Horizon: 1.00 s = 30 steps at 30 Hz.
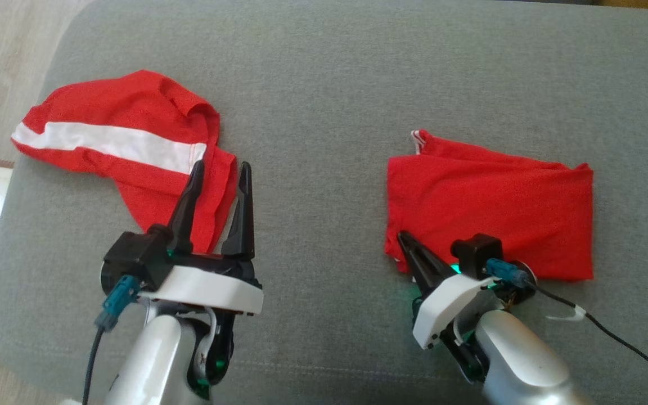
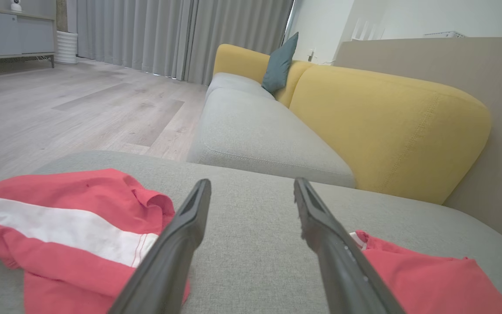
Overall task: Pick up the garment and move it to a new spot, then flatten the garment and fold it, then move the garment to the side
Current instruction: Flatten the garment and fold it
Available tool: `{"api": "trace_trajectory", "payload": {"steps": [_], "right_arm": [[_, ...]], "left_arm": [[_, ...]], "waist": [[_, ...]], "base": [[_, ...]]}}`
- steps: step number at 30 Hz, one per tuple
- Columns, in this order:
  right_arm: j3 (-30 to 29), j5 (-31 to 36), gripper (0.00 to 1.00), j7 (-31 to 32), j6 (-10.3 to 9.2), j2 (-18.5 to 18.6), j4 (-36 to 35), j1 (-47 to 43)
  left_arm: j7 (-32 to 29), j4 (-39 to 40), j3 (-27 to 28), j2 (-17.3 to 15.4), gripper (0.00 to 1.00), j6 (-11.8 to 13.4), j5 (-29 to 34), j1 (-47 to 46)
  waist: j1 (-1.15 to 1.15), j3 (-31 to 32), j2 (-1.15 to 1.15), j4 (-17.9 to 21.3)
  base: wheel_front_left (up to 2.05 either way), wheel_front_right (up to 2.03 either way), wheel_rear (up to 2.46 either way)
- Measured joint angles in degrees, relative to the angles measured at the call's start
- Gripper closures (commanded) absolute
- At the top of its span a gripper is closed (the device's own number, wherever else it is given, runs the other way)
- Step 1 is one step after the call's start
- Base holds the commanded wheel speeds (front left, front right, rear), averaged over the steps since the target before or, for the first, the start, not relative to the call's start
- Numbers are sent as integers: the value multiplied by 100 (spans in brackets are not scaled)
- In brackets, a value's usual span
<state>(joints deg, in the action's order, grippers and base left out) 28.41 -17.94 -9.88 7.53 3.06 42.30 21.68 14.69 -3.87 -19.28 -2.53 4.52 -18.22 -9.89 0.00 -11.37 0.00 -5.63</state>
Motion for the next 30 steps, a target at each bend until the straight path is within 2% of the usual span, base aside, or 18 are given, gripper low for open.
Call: {"api": "trace_trajectory", "payload": {"steps": [4, 9, 14, 19, 20, 21, 24, 25, 30], "right_arm": [[138, -183, 100, -26, 0, -1, 67, 53], [-15, -379, 100, -225, 0, 1, 56, 110], [-474, -350, 100, -344, 0, 2, -183, 190], [-1404, 74, 100, -409, 0, 2, -737, 203], [-1614, 188, 61, -416, 0, 3, -888, 198], [-1812, 331, 0, -433, 0, 4, -1061, 177], [-2368, 788, 0, -433, 0, 2, -1611, -6], [-2689, 972, 0, -434, 0, 1, -1990, -200], [-3194, 1047, 0, -361, 0, -5, -2616, -743]], "left_arm": [[0, -4, 9, 0, 0, 0, 1, 0], [0, -3, 78, 0, 0, 0, 1, 1], [0, 13, 141, 0, 0, 2, 1, 8], [0, 66, 145, 0, 0, 32, 0, 36], [0, 82, 145, 0, 0, 52, 1, 36], [0, 91, 145, 0, 0, 52, 0, 36], [0, 121, 142, 0, 0, 52, 0, 37], [0, 136, 137, 0, 0, 52, 1, 37], [0, 141, 123, 0, 0, 51, 1, 38]], "waist": [[0, 36, 0, 123], [0, 116, 0, 318], [0, 216, 0, 499], [0, 352, 0, 745], [0, 375, 0, 789], [0, 399, 0, 830], [0, 453, 0, 933], [0, 478, 0, 977], [0, 521, 0, 1028]], "base": [[0, 0, 0], [0, 0, 0], [0, 0, 0], [0, 0, 0], [0, 0, 0], [0, 0, 0], [0, 0, 0], [0, 0, 0], [0, 0, 0]]}}
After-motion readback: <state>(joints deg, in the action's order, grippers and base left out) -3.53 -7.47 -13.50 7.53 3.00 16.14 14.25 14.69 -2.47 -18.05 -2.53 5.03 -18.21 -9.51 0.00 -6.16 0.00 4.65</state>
